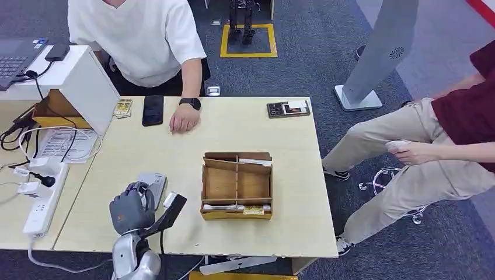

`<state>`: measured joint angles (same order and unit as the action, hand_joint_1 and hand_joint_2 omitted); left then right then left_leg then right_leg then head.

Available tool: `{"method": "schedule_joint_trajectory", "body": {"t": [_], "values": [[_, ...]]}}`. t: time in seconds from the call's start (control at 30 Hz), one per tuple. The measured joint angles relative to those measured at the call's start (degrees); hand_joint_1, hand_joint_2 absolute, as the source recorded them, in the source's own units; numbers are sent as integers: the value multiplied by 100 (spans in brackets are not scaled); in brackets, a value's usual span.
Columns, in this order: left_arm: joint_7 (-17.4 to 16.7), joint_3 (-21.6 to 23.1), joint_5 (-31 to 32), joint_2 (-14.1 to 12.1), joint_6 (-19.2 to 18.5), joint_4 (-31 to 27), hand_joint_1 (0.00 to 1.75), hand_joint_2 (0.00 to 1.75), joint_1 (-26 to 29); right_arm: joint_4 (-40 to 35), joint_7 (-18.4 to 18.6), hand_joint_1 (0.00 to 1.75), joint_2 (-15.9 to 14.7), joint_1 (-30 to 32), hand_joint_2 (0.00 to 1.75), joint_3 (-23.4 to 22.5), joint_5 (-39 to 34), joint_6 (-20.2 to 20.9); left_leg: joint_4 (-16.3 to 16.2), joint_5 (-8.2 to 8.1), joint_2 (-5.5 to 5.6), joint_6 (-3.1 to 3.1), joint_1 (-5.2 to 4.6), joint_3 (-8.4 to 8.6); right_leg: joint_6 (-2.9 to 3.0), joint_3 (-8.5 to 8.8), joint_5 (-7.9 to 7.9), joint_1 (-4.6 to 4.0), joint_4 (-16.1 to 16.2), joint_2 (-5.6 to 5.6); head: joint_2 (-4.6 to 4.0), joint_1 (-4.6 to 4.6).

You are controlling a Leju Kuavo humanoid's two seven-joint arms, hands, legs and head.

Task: Pass the card to the sensor for recognition and then transmit it.

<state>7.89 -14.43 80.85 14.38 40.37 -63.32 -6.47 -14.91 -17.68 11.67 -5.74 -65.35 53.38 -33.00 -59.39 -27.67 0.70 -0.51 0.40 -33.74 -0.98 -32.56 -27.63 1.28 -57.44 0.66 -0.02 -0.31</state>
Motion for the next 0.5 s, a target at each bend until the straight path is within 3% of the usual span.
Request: {"method": "schedule_joint_trajectory", "body": {"t": [0.5], "values": [[-129, 293, -52, -98, 0, 276, 175, 175, 17, 0, 0, 0, -2, 2, 175, -4, -39, 37, 0, 0, 0, 0, 0, 2, 0, 1, 0, 0, 0, 0, 0, 0]]}}
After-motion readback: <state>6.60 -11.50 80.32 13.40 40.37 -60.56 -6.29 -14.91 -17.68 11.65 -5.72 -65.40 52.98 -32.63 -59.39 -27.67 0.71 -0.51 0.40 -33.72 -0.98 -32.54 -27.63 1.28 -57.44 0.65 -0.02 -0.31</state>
